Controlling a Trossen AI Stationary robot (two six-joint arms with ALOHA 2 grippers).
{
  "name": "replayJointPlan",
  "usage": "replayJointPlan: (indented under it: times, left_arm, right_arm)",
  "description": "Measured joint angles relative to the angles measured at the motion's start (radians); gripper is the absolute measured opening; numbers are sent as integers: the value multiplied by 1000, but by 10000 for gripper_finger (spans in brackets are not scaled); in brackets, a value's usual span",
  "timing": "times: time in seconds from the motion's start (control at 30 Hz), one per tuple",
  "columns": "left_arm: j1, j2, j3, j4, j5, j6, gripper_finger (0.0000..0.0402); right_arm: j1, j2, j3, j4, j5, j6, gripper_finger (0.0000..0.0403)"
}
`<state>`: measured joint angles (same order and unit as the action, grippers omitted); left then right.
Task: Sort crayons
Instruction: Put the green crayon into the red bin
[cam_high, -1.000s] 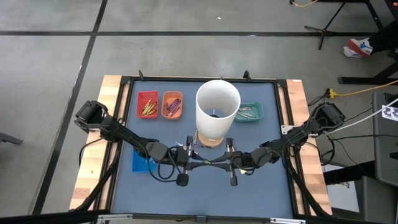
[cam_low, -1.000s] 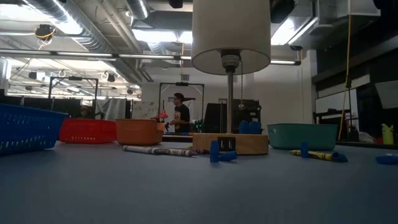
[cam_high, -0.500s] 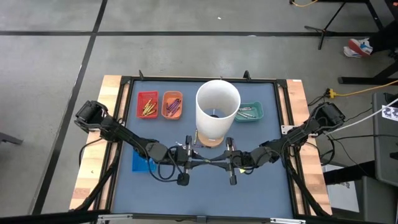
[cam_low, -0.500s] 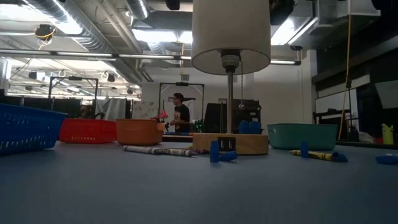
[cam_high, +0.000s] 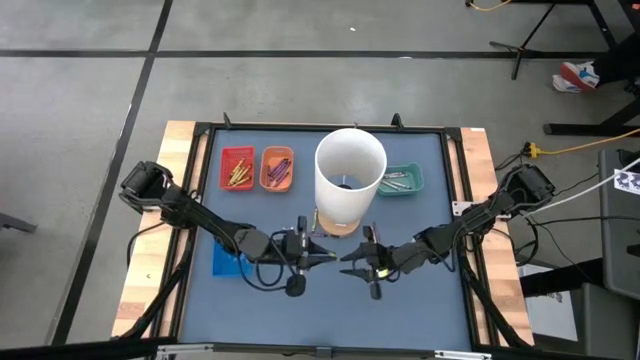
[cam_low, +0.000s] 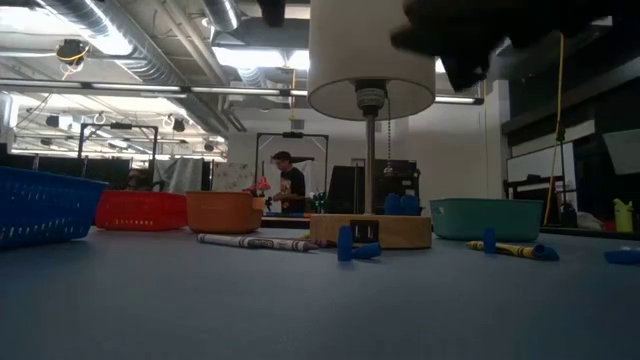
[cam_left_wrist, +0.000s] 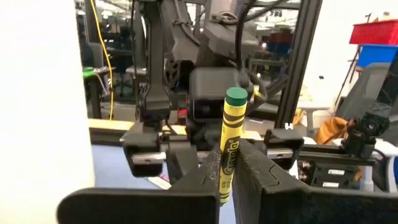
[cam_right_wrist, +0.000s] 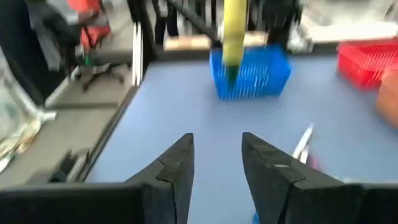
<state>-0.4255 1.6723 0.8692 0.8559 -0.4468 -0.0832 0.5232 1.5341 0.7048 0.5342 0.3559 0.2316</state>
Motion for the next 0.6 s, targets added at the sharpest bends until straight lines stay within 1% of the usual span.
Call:
replayJointPlan:
  times: [0.17,0.23,0.33,0.4,0.47,0.6]
  left_arm:
    - [0,-51,0,-142,-8,-22,10]
    - [0,-84,0,-229,-10,-27,10]
    - [0,-149,0,-377,-37,-84,10]
    - [0,-202,0,-507,-79,-152,10]
    - [1,-259,0,-673,-126,-222,10]
    - [11,-380,0,-1014,-198,-386,10]
  right_arm:
    - [0,0,0,-174,-116,128,132]
    - [0,0,0,-232,-162,170,132]
    - [0,0,0,-304,-203,222,131]
    - [0,0,0,-335,-211,255,131]
    - [0,0,0,-359,-211,288,131]
    - [0,0,0,-371,-211,297,131]
